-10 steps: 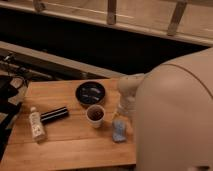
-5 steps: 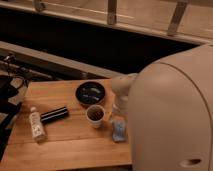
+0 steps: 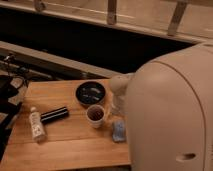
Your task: Wipe the white sponge on the table
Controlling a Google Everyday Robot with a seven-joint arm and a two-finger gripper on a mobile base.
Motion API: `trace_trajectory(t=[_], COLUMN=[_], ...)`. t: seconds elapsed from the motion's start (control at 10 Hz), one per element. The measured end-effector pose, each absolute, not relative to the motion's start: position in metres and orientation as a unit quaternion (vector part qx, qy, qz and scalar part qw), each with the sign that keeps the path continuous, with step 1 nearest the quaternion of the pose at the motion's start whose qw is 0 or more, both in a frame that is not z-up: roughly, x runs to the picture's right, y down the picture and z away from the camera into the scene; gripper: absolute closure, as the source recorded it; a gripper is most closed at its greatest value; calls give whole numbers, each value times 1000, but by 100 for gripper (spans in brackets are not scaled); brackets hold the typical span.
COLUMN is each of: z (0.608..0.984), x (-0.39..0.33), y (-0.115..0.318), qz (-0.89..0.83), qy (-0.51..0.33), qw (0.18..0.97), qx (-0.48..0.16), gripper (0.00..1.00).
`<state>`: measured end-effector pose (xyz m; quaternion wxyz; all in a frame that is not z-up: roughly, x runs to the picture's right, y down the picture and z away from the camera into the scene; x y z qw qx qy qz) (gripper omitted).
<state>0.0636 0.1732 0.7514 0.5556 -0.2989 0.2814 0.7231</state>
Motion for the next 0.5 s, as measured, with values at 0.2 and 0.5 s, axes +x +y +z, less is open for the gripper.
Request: trace_trajectory(t=[0.2, 0.5], z=[754, 758], x=[69, 80], y=[171, 173], qz=[716, 708], qy=[256, 247], qw=[560, 557], qx=[-328, -358], gripper=[34, 34])
